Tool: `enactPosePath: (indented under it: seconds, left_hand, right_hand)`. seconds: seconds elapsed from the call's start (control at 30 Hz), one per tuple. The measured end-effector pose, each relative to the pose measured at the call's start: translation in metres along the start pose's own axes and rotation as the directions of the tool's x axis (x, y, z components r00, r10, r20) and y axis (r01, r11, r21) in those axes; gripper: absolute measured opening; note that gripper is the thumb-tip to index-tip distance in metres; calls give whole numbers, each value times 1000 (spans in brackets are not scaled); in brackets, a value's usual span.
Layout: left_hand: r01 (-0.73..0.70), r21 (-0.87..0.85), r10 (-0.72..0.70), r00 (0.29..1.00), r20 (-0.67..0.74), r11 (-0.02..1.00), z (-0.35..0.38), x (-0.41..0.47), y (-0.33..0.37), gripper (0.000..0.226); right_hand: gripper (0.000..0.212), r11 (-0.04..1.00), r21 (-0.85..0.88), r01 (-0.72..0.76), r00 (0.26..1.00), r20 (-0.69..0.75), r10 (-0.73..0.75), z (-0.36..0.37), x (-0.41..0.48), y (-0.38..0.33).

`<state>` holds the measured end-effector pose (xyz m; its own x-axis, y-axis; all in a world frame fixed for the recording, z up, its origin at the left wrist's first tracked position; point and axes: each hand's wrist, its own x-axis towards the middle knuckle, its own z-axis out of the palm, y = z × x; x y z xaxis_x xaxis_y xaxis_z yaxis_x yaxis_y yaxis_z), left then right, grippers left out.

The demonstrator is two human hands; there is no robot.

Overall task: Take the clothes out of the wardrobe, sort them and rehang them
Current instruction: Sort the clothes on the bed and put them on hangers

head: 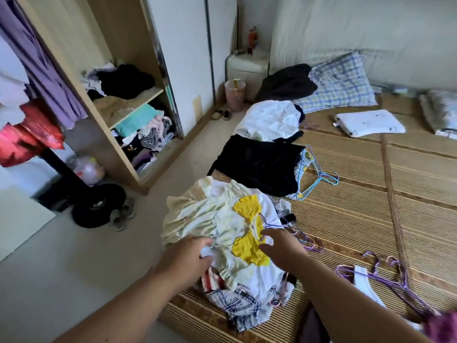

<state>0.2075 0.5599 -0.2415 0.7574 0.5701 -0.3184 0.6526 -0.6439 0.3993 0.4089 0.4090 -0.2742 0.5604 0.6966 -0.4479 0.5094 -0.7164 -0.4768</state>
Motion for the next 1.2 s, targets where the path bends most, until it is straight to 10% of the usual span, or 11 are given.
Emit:
enactPosePath:
  seconds: [0.7,0.93,1.2]
  left_hand:
    - [-465,135,348,797,495,875,71,300,-69,54]
    - [-564,269,346,748,566,781,145,347,-97,62]
    - [-584,232,396,742,541,778,158,350,-109,58]
  right_hand:
    - [63,696,450,-560,774,-16,633,114,139,38]
    - [13,593,546,-592,691,-34,722,159,215,62]
    - [12,469,683,-560,635,-9,772,160,228,70]
